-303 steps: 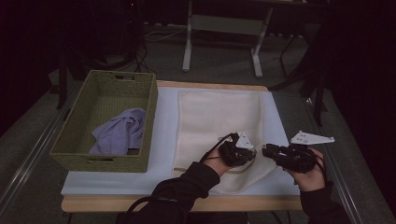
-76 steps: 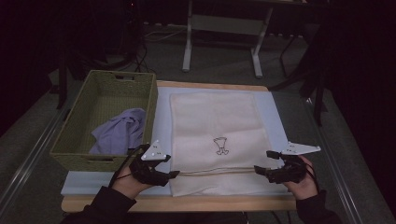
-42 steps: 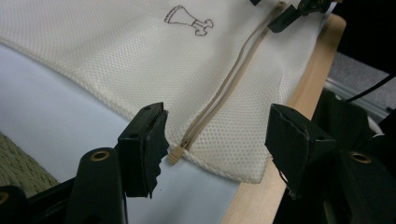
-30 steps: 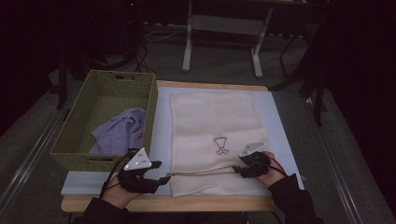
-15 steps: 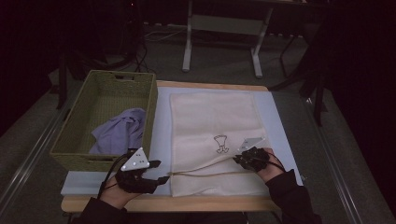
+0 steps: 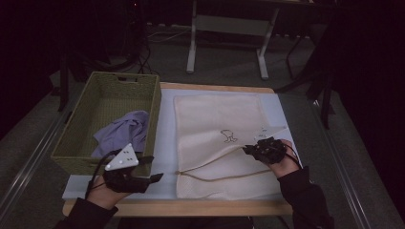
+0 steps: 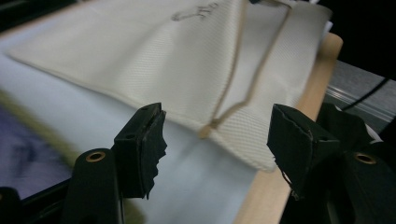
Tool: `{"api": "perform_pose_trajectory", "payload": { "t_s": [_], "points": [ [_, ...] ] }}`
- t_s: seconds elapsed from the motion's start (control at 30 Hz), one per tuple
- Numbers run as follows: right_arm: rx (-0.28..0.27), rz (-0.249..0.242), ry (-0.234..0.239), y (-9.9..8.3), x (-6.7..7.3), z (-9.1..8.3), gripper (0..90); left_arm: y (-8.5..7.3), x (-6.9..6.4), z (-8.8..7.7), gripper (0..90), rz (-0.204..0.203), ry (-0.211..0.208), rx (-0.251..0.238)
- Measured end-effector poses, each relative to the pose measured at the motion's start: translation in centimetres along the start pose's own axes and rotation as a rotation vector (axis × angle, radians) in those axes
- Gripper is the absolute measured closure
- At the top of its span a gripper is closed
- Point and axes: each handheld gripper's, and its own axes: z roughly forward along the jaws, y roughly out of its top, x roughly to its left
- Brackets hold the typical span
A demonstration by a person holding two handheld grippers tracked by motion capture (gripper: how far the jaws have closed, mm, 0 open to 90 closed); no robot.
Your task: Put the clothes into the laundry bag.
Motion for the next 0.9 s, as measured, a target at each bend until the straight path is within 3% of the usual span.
{"api": "perform_pose_trajectory", "payload": {
  "t_s": [0.2, 0.27, 0.33, 0.37, 0.57, 0.7, 0.83, 0.87, 0.9],
  "points": [
    [-0.014, 0.005, 0.000, 0.5, 0.0, -0.4, 86.4, 1.6, 4.0, -3.6, 35.9, -0.010, 0.092, -0.036],
    [-0.013, 0.003, 0.001, 0.5, 0.0, -0.3, 86.5, 1.9, 5.6, -4.3, 35.9, -0.019, 0.105, -0.038],
    [-0.009, 0.005, 0.003, 0.5, 0.0, -0.2, 86.5, 2.0, 6.1, -4.5, 35.9, -0.014, 0.115, -0.033],
    [-0.006, 0.004, 0.002, 0.5, 0.0, -0.2, 86.6, 2.0, 7.6, -4.7, 35.9, -0.014, 0.131, -0.018],
    [-0.004, 0.008, -0.004, 0.7, 0.2, -0.3, 86.6, 1.6, 11.3, -3.9, 25.0, -0.068, 0.172, 0.043],
    [0.000, 0.009, -0.008, 0.7, 0.4, -0.4, 86.6, 1.2, 13.1, -2.8, 14.4, -0.088, 0.202, 0.118],
    [-0.002, 0.016, -0.008, 0.6, 0.6, -0.3, 86.6, 1.0, 14.3, -1.5, 10.9, -0.069, 0.212, 0.194],
    [-0.001, 0.018, -0.012, 0.6, 0.7, -0.3, 86.6, 1.0, 14.5, -1.2, 9.7, -0.059, 0.238, 0.203],
    [0.000, 0.021, -0.012, 0.5, 0.7, -0.3, 86.6, 1.0, 14.8, -1.0, 8.9, -0.060, 0.234, 0.206]
  ]
}}
